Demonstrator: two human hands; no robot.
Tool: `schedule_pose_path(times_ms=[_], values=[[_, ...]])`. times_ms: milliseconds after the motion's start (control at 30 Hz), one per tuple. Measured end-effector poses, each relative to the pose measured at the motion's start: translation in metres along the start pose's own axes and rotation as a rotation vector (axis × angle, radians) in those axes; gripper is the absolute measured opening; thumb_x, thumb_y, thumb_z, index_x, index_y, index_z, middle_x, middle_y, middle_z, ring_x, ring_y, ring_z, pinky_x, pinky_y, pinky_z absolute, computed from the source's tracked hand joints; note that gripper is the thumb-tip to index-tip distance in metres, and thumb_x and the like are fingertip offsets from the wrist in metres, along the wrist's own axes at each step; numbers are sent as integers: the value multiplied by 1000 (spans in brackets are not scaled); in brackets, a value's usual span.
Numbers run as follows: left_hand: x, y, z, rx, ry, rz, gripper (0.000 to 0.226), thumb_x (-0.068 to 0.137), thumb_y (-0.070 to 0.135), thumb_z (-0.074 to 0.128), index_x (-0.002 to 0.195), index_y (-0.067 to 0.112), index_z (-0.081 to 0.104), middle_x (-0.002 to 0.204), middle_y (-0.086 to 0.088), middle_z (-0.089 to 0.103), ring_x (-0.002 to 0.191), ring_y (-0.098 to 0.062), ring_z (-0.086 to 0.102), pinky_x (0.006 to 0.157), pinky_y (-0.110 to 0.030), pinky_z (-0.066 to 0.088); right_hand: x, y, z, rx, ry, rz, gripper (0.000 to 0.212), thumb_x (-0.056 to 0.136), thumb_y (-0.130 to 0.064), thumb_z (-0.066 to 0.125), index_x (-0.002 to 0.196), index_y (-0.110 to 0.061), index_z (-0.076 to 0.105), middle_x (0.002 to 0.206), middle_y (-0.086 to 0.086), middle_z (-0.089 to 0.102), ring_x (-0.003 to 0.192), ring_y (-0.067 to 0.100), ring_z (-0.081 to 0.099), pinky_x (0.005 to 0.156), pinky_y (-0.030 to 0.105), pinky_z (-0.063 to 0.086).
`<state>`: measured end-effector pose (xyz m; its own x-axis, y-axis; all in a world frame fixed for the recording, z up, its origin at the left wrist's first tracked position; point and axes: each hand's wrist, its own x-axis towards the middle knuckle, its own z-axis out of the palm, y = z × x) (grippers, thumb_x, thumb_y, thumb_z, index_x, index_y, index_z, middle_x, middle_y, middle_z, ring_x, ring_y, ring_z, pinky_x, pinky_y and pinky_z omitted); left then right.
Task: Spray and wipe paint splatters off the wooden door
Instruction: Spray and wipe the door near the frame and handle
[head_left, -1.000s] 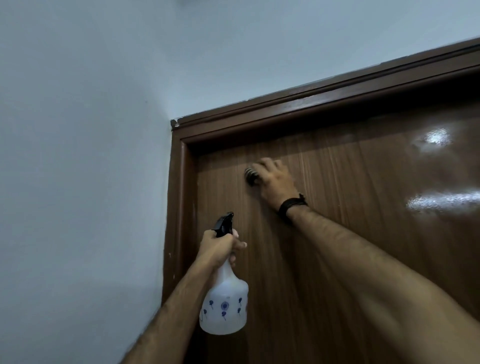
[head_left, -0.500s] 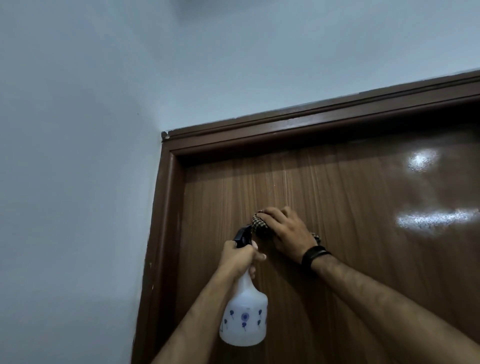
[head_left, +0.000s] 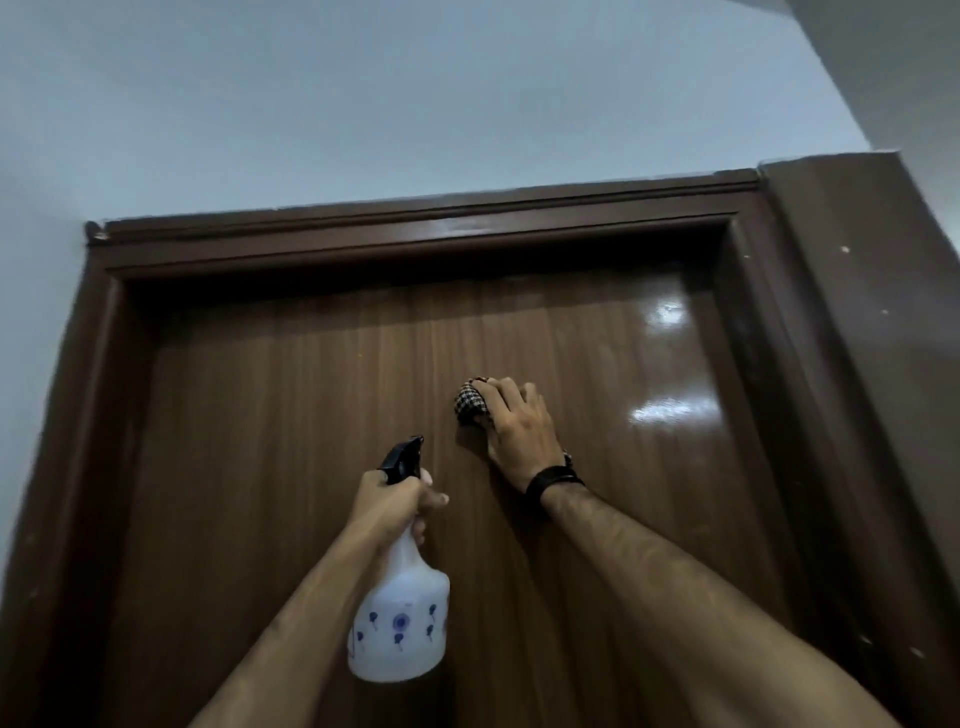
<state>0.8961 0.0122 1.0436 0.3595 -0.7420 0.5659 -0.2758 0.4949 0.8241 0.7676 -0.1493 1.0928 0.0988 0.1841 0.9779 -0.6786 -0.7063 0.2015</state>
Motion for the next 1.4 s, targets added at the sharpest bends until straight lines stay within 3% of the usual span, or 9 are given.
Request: schedule_pose_path(times_ms=[300, 500, 667, 800, 1000, 1133, 1267, 1400], values=[[-16, -16, 107, 21, -127, -26, 19, 79, -6, 68, 83, 12, 61, 59, -6, 52, 42, -15, 45, 50, -27, 42, -83, 62, -47, -50, -34, 81, 66, 68, 2, 70, 131, -9, 57, 122, 10, 58, 91, 30, 51, 76, 45, 51], [-26, -34, 144, 48, -186, -86, 21, 80, -8, 66, 83, 12, 59, 63, -10, 51, 42, -16, 44, 47, -26, 42, -87, 109, -79, -111, -96, 31, 60, 76, -2, 71, 132, -12, 55, 121, 10, 56, 91, 27, 51, 75, 41, 51], [-17, -31, 165, 48, -199, -75, 21, 81, -6, 68, 83, 14, 60, 63, -5, 57, 45, -14, 48, 48, -27, 43, -35, 167, -105, -187, -35, 266, 44, 87, -11, 64, 130, -13, 54, 119, 9, 53, 99, 27, 49, 84, 43, 50], [-12, -28, 181, 54, -222, -65, 20, 81, -4, 69, 86, 14, 61, 65, -5, 57, 45, -13, 49, 51, -29, 44, -75, 173, -110, -163, 44, 361, 46, 85, -8, 66, 130, -11, 55, 122, 9, 54, 104, 27, 49, 88, 39, 51], [-19, -34, 216, 47, -209, -91, 20, 81, -5, 67, 83, 13, 60, 66, -10, 55, 43, -15, 46, 51, -28, 44, -170, 163, -110, -162, -15, 239, 68, 67, 3, 75, 131, -10, 56, 123, 9, 60, 96, 26, 51, 82, 40, 54], [-20, -33, 235, 49, -228, -83, 19, 81, -3, 67, 84, 13, 58, 64, -8, 55, 45, -15, 47, 54, -30, 44, -116, 178, -125, -162, -76, 192, 62, 75, -1, 73, 134, -9, 54, 125, 10, 57, 104, 28, 52, 88, 42, 53], [-17, -33, 247, 32, -217, -79, 16, 81, 1, 69, 88, 12, 60, 72, -9, 62, 44, -12, 49, 53, -30, 44, -54, 195, -132, -176, -81, 198, 52, 83, -4, 69, 132, -10, 55, 120, 8, 56, 99, 27, 51, 86, 42, 51], [-26, -45, 251, 46, -195, -95, 17, 82, 0, 68, 83, 15, 60, 70, -6, 62, 43, -13, 48, 51, -29, 43, -101, 198, -118, -154, 39, 202, 61, 72, 3, 71, 130, -8, 56, 117, 10, 60, 91, 27, 48, 78, 40, 53]])
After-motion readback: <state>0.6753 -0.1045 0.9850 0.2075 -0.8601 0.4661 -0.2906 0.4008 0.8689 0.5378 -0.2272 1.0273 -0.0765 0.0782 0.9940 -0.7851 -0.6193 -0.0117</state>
